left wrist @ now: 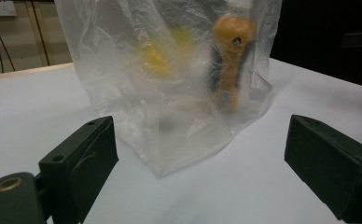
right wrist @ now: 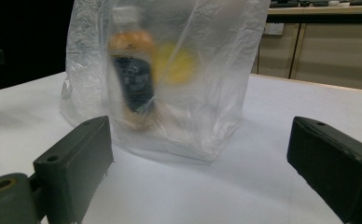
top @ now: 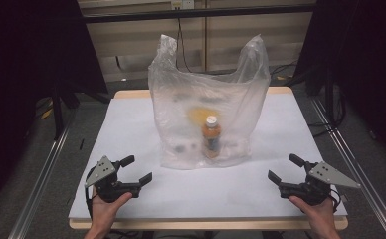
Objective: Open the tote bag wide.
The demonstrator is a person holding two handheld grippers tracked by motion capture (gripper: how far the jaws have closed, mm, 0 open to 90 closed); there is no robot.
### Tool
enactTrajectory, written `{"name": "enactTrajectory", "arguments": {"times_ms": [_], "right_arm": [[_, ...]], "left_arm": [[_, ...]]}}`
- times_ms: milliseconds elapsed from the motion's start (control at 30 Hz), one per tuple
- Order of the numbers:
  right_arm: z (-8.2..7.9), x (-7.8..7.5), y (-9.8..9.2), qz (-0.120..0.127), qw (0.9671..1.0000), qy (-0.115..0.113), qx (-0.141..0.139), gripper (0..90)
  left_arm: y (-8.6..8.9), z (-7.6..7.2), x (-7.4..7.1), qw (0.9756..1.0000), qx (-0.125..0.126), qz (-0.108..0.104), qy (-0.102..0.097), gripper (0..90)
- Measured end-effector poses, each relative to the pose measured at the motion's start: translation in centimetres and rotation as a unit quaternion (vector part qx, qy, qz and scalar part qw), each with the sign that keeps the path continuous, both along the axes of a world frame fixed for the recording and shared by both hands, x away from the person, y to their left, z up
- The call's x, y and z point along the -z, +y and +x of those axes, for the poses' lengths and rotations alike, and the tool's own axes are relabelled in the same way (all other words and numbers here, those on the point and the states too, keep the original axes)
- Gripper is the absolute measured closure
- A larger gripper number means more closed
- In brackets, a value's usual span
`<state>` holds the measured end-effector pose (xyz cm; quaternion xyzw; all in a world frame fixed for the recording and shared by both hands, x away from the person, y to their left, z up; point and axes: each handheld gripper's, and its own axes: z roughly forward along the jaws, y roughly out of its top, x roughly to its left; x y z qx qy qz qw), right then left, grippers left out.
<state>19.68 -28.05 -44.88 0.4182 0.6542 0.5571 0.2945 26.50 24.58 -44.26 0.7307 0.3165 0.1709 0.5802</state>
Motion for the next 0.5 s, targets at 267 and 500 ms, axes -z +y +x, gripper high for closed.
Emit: {"name": "enactTrajectory", "arguments": {"times_ms": [267, 500], "right_arm": [[0.50, 0.32, -0.32, -0.003, 0.9998, 0.020, 0.000, 7.1], [0.51, 0.15, -0.20, -0.002, 0.9997, 0.023, -0.005, 19.5]], "left_arm": [[-0.30, 0.37, 0.16, 0.9999, 0.007, 0.013, 0.007, 9.3], [-0.23, 0.56, 0.29, 0.9996, 0.023, 0.008, 0.012, 17.8]]}}
